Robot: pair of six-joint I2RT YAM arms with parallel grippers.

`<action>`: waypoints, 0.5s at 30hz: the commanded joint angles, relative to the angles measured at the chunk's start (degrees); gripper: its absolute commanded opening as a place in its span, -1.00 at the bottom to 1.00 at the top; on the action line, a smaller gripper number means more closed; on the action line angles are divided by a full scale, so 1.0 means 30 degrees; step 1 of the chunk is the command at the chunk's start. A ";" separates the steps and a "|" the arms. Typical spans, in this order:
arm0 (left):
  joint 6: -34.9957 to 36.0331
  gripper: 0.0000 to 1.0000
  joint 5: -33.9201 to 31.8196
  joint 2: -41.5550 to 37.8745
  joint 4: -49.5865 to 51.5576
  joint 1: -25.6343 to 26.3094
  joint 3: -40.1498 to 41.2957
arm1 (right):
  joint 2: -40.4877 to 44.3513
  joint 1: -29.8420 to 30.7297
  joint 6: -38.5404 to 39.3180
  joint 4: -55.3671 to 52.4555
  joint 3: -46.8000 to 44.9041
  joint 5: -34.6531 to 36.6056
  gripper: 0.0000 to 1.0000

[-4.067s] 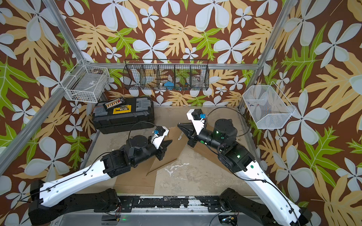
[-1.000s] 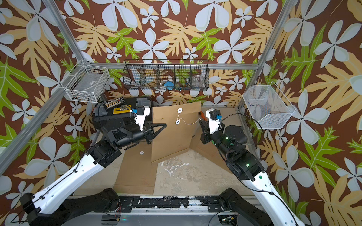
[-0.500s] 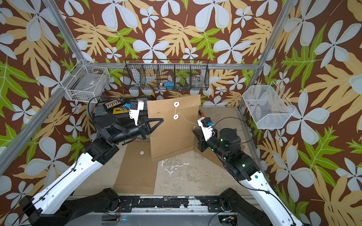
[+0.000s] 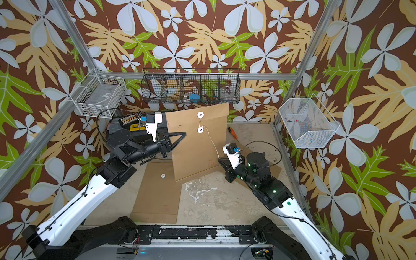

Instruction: Open the file bag

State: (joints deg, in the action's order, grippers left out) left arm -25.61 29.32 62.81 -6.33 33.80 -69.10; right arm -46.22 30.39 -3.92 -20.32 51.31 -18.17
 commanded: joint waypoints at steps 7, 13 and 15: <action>-0.0352 -1.00 -0.0608 -0.0295 -0.1667 -0.0105 0.0161 | -0.0670 0.0022 0.0063 0.0210 -0.0770 -0.1128 -1.00; -0.0577 -1.00 -0.0719 -0.0463 -0.1998 -0.0105 0.0509 | -0.0796 0.0006 -0.0062 0.0502 -0.1127 -0.1522 -1.00; -0.0531 -1.00 -0.0765 -0.0463 -0.1997 -0.0107 0.0587 | -0.0835 0.0006 -0.0012 0.0588 -0.1246 -0.1616 -1.00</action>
State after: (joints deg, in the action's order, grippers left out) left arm -26.87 27.44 61.69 -8.88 33.65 -67.44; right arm -48.58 30.39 -4.10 -19.92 47.77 -22.02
